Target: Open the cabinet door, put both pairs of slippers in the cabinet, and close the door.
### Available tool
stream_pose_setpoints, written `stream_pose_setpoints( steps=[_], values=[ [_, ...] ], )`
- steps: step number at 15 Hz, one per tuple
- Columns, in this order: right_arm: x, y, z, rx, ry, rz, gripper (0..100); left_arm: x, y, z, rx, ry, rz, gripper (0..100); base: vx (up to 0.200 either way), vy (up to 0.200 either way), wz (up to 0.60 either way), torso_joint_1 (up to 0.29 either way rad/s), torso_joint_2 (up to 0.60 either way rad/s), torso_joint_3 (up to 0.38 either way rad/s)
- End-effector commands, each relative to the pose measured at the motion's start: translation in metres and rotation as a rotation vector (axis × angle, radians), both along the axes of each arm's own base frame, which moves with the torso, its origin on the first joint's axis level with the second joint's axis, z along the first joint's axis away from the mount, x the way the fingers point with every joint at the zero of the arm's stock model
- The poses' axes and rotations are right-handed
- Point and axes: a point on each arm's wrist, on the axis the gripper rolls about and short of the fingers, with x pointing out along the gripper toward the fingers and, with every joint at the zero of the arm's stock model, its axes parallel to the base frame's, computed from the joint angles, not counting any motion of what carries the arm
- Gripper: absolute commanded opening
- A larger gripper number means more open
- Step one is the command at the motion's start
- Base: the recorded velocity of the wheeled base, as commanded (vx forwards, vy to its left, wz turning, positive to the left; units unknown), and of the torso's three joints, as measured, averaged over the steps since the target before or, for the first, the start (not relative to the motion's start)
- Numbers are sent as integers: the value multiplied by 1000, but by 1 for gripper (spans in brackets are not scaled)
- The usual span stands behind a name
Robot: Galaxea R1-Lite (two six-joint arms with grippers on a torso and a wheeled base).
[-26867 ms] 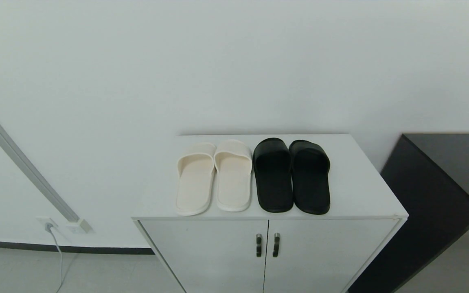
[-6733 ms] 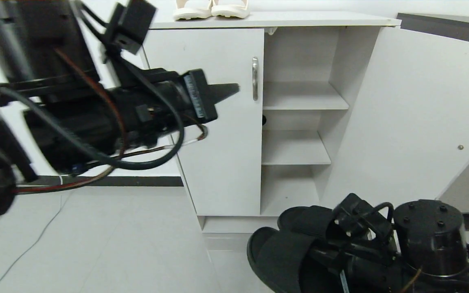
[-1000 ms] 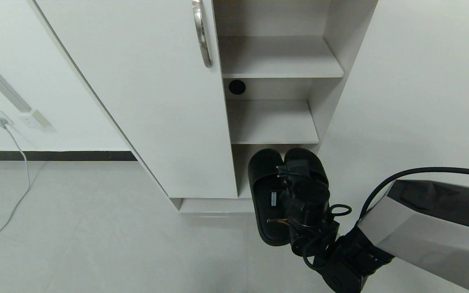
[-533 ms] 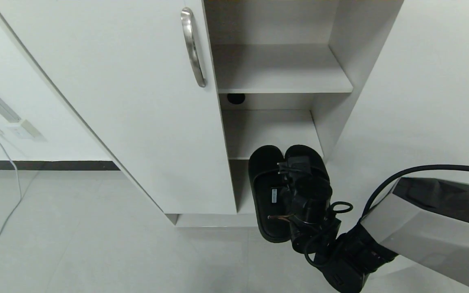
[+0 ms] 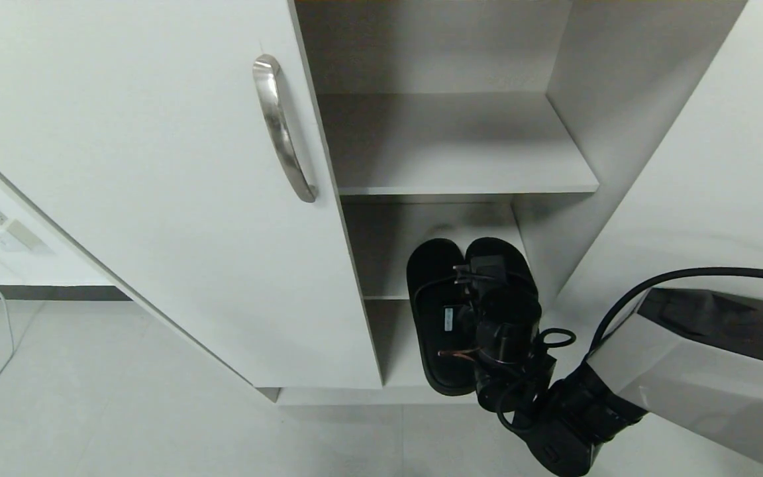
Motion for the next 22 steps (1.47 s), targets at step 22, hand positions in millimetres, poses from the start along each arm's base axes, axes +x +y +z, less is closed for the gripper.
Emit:
stream_pose_setpoints(
  steps=[22],
  values=[
    [114, 10, 28, 25, -33, -104, 0, 0, 0, 0, -2, 1, 1, 0, 0, 0, 0, 0, 0, 0]
  ],
)
